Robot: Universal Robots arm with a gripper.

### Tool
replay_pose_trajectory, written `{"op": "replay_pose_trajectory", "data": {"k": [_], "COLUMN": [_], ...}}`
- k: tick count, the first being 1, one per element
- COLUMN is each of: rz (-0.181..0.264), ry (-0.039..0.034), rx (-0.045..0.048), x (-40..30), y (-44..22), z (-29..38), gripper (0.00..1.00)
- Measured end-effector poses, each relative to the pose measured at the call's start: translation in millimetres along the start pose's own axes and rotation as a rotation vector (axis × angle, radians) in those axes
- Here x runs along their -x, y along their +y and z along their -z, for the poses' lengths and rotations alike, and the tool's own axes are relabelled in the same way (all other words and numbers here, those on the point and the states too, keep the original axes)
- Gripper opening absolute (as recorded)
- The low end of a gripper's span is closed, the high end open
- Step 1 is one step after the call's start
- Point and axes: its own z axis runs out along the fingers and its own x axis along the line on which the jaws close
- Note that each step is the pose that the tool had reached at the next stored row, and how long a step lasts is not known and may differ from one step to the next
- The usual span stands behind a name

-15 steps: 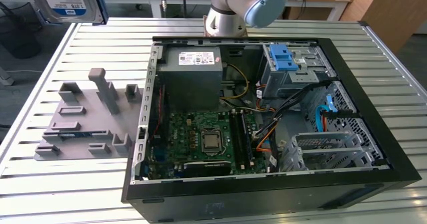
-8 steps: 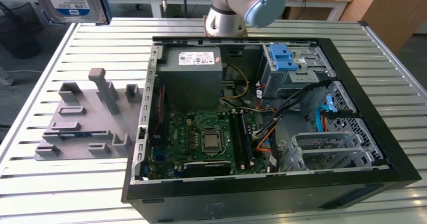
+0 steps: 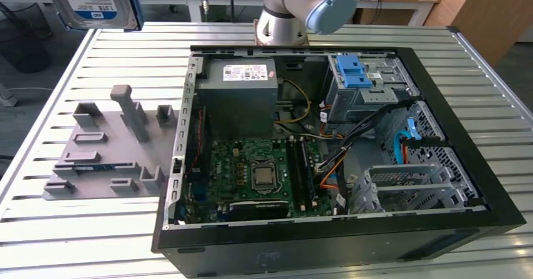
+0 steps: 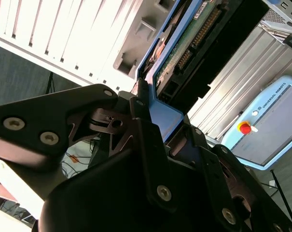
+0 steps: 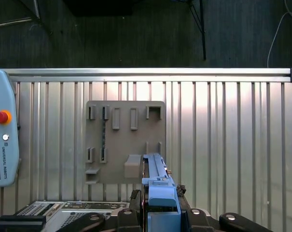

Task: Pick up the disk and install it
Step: 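Pick up the disk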

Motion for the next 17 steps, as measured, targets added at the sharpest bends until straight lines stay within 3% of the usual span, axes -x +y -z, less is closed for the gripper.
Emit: {"op": "replay_pose_trajectory", "data": {"k": [10,17], "rz": [0.0,0.0], "ry": [0.0,0.0], "rx": [0.0001,0.0], "x": [0.0,-0.2], "y": [-0.8,-7.3], "z": [0.0,0.1], "gripper": [0.36,0.36]}}
